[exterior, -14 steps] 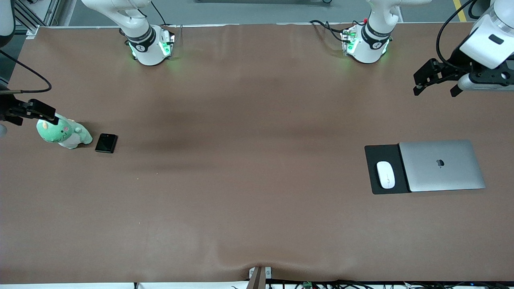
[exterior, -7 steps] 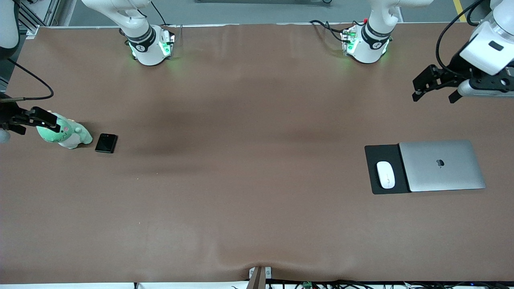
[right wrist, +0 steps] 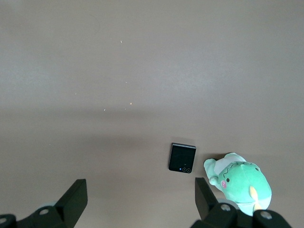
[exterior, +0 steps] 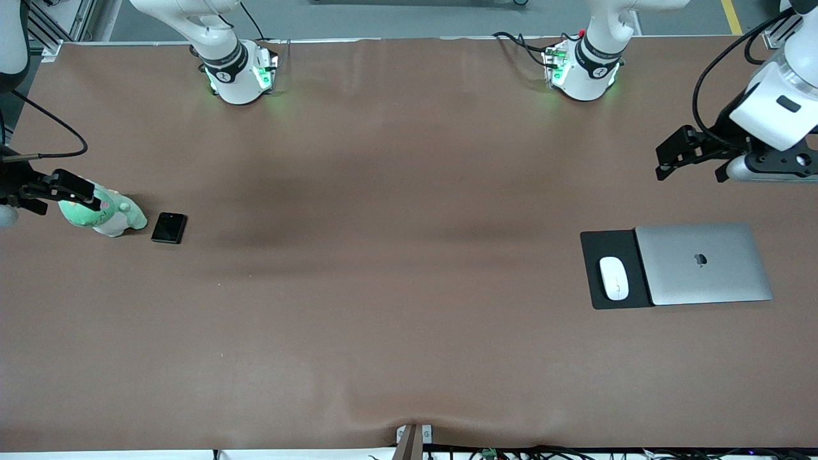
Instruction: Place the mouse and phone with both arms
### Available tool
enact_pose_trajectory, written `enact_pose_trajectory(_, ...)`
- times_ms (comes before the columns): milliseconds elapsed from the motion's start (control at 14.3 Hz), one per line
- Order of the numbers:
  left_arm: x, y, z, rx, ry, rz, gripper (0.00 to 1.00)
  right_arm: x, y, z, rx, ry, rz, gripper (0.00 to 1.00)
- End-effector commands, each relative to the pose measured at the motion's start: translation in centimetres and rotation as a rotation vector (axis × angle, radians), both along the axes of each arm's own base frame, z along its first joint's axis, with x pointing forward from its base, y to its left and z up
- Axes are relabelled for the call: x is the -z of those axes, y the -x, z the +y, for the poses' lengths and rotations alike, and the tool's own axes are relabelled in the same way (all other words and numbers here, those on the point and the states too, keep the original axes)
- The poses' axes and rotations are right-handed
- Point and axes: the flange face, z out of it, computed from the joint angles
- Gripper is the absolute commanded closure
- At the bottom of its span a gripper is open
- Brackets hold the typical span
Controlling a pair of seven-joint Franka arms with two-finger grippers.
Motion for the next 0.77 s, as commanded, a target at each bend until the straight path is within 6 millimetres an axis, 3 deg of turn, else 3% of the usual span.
enact_pose_trajectory(0,-0.56,1.97,-0.89,-0.010,-0.041,0.003,0.00,-0.32,0.89,-0.09,-0.008,-0.018,-0.012,0.00)
enact_pose_trajectory(701,-0.67,1.52,-0.62,0.002,-0.042,-0.005,0.00,-0.26,0.81,0.00,-0.009,-0.018,-0.014,0.00)
